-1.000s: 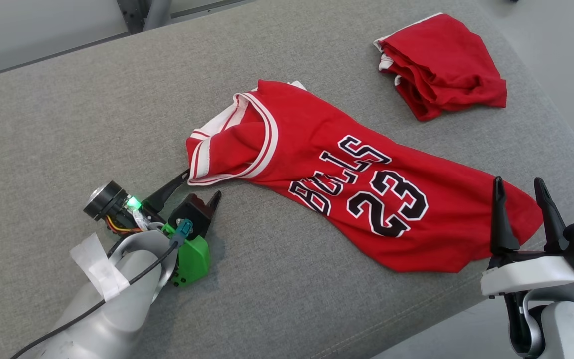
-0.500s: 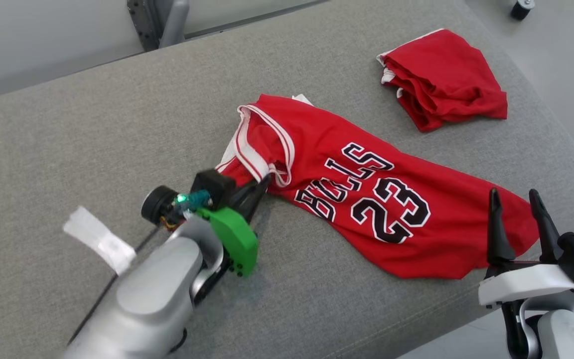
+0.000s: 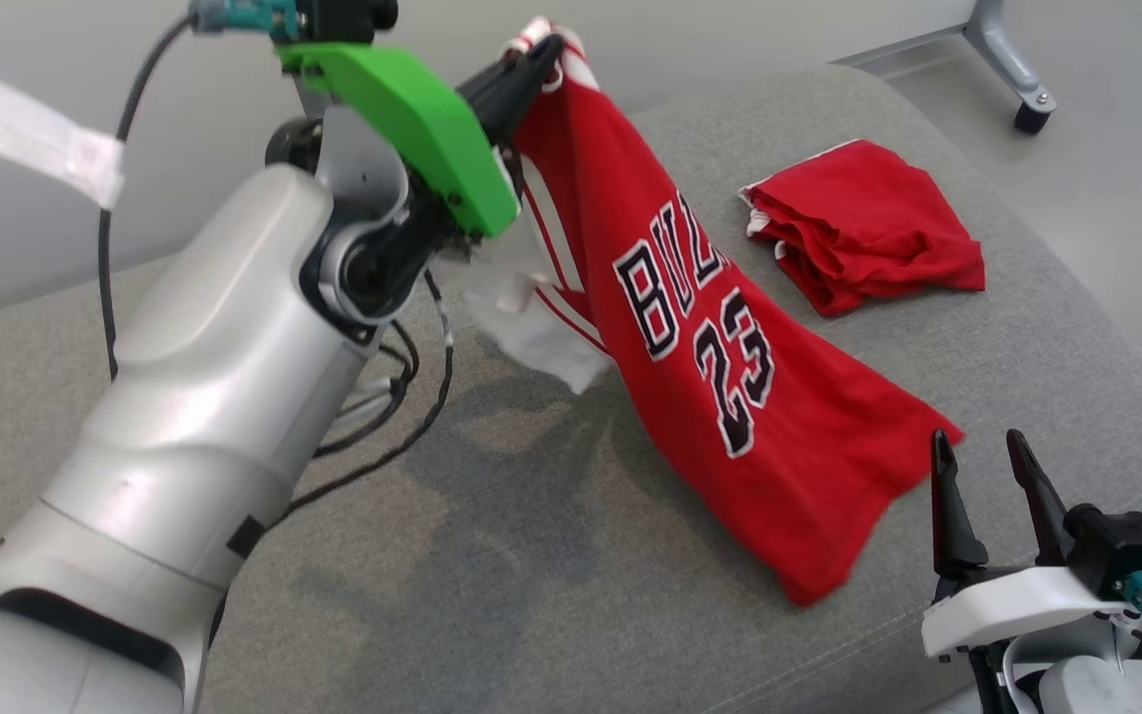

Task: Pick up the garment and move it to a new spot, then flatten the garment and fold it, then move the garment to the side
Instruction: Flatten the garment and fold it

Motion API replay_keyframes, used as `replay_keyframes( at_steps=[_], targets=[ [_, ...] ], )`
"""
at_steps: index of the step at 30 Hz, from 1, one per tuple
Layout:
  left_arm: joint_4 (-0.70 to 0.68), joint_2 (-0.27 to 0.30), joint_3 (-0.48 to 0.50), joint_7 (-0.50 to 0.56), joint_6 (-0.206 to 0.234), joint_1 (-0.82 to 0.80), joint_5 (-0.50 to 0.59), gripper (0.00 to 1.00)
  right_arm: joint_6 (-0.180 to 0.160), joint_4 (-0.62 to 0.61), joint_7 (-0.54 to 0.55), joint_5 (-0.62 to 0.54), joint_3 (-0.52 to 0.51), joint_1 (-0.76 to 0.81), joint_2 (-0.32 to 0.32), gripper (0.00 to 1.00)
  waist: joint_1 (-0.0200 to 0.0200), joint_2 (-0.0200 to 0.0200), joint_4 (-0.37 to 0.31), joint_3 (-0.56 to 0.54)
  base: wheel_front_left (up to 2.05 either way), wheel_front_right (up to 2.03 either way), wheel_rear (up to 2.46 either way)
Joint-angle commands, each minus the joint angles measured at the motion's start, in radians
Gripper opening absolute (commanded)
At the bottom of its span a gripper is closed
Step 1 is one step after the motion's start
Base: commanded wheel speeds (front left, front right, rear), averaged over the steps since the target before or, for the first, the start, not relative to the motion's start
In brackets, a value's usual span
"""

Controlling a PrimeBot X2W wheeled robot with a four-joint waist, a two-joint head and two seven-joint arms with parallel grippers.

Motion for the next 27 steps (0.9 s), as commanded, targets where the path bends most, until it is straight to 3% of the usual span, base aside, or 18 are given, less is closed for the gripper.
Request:
replay_keyframes(
  at_steps=[1,10,16,22,27],
  targets=[
    [0.004,-0.005,0.010,0.010,0.018,-0.057,0.009,0.00,-0.001,0.003,-0.003,0.007,0.003,0.014,-0.001,1.00,0.0000,0.0000,-0.017,-0.038,0.00,0.00,0.00],
    [-0.002,-0.039,0.057,0.072,0.133,-0.251,0.000,0.00,-0.001,0.010,-0.003,0.003,0.001,0.032,-0.001,1.00,0.0000,0.0000,-0.027,-0.078,0.00,0.00,0.00],
    [-0.029,-0.054,0.083,0.055,0.200,-0.317,0.009,0.00,-0.001,0.014,-0.003,0.005,0.004,0.035,-0.001,1.00,0.0000,0.0000,-0.017,-0.094,0.00,0.00,0.00],
    [-0.008,-0.075,0.103,0.042,0.244,-0.323,-0.010,0.00,-0.001,0.015,-0.003,0.010,0.016,0.032,-0.001,1.00,0.0000,0.0000,-0.014,-0.098,0.00,0.00,0.00],
    [0.129,-0.073,0.113,0.023,0.292,-0.253,-0.023,0.00,-0.001,0.011,-0.003,0.021,0.030,0.035,-0.001,1.00,0.0000,0.0000,-0.021,-0.094,0.00,0.00,0.00]
  ],
)
